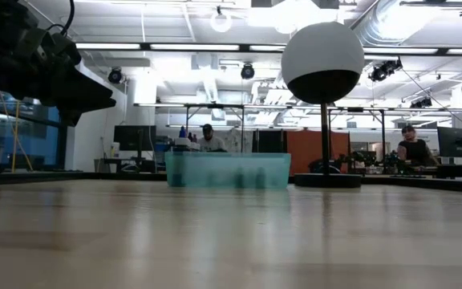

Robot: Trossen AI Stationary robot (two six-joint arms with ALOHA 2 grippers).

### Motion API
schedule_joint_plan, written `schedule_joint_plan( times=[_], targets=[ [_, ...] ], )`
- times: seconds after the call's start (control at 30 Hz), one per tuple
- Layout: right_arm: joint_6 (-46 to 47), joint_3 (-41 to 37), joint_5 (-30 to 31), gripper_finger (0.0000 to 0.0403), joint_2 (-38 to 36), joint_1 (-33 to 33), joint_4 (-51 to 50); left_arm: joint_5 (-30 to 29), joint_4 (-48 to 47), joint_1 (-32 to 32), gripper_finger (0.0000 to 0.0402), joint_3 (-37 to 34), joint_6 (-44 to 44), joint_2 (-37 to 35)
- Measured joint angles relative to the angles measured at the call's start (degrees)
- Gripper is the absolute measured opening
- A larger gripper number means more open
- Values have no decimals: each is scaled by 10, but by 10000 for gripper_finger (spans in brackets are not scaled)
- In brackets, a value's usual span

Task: Pick & Place food coloring
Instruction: Return to Home Position

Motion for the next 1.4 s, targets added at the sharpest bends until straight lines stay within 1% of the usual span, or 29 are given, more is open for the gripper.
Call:
schedule_joint_plan(
  times=[0.17, 0.43, 0.53, 0.67, 0.7, 0.77, 0.83, 0.93, 1.0, 1.1, 1.23, 1.4],
  targets=[
    [-2, 0, 14, 3, -56, 0, -24, 0, 0, 0, 127, 0, 0, 0],
    [0, 0, 68, 1, -136, 12, -100, 0, 0, 0, 127, 0, 0, 0],
    [3, 0, 80, 0, -168, 23, -105, 0, 0, 0, 127, 0, 0, 0],
    [5, -3, 114, 0, -213, 46, -111, 0, 0, 0, 127, 0, 0, 0],
    [5, -15, 122, 0, -226, 52, -100, 0, 0, 0, 127, 0, 0, 0],
    [6, -62, 126, 0, -267, 63, -67, 0, 0, 0, 127, 0, 0, 0],
    [14, -136, 122, 0, -320, 71, -14, 0, 0, 0, 127, 0, 0, 0],
    [34, -279, 121, 0, -413, 77, 83, 0, 0, 0, 127, 0, 0, 0],
    [38, -375, 121, 0, -471, 79, 164, 0, 0, 0, 127, 0, 0, 0],
    [32, -497, 120, 0, -543, 79, 268, 0, 0, 0, 127, 0, 0, 0],
    [22, -624, 121, 0, -607, 78, 396, 0, 0, 0, 127, 0, 0, 0],
    [34, -762, 124, 0, -651, 78, 526, 0, 0, 0, 127, 0, 0, 0]
  ],
)
